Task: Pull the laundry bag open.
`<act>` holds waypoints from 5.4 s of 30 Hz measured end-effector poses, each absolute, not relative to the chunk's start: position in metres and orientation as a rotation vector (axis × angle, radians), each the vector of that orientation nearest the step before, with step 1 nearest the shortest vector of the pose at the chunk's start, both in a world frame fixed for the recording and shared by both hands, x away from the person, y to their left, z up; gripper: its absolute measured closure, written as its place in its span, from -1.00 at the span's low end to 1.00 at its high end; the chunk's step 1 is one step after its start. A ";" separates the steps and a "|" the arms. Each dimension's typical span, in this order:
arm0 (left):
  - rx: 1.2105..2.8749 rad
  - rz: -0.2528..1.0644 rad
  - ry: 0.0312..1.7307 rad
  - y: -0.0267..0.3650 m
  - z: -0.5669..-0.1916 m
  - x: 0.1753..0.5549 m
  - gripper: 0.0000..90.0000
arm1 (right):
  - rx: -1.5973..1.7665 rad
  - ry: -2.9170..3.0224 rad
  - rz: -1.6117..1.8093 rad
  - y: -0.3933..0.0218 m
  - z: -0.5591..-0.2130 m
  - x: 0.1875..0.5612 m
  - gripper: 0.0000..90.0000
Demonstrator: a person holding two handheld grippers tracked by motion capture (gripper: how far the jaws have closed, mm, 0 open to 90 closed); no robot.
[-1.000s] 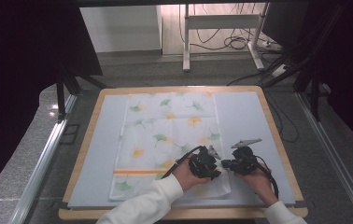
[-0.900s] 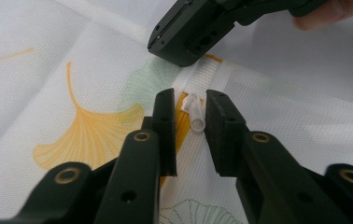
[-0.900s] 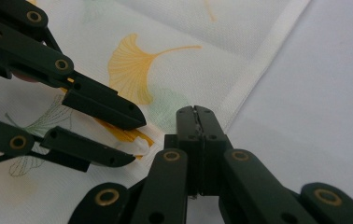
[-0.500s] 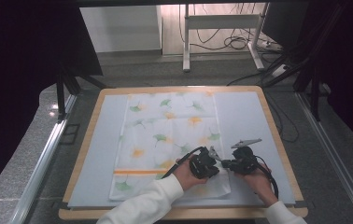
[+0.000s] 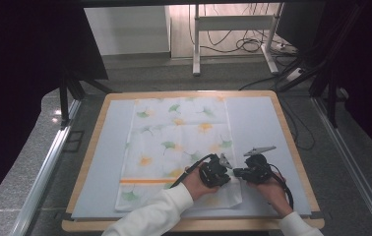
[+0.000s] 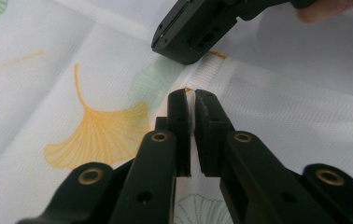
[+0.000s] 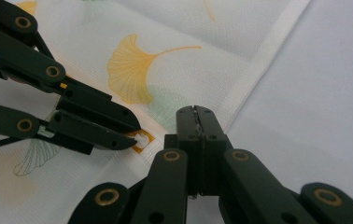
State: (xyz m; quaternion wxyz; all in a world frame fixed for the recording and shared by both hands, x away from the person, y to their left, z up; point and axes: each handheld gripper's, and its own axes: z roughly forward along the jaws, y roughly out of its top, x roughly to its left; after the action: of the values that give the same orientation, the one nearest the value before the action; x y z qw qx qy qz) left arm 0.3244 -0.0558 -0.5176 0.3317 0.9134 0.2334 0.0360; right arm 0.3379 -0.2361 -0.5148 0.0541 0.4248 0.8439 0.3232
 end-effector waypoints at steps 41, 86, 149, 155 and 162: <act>2.354 0.024 0.645 -0.044 -0.520 0.324 1.00 | 1.233 2.545 0.985 -0.233 -0.511 0.331 1.00; 2.326 0.020 0.687 -0.021 -0.522 0.320 1.00 | 1.241 2.608 0.975 -0.232 -0.514 0.318 1.00; 2.290 0.035 0.752 0.043 -0.527 0.313 1.00 | 1.254 2.593 1.009 -0.234 -0.516 0.317 1.00; 2.287 0.033 0.761 0.049 -0.528 0.312 1.00 | 1.256 2.594 1.016 -0.235 -0.517 0.317 1.00; 2.286 0.040 0.762 0.055 -0.528 0.311 1.00 | 1.262 2.593 1.018 -0.235 -0.517 0.317 1.00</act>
State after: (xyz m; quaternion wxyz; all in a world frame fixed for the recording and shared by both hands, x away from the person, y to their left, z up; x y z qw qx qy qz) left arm 0.3109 0.0548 -0.5280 0.3575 0.8859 0.2953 0.0156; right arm 0.3173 -0.2350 -0.5166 0.0417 0.4123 0.8472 0.3326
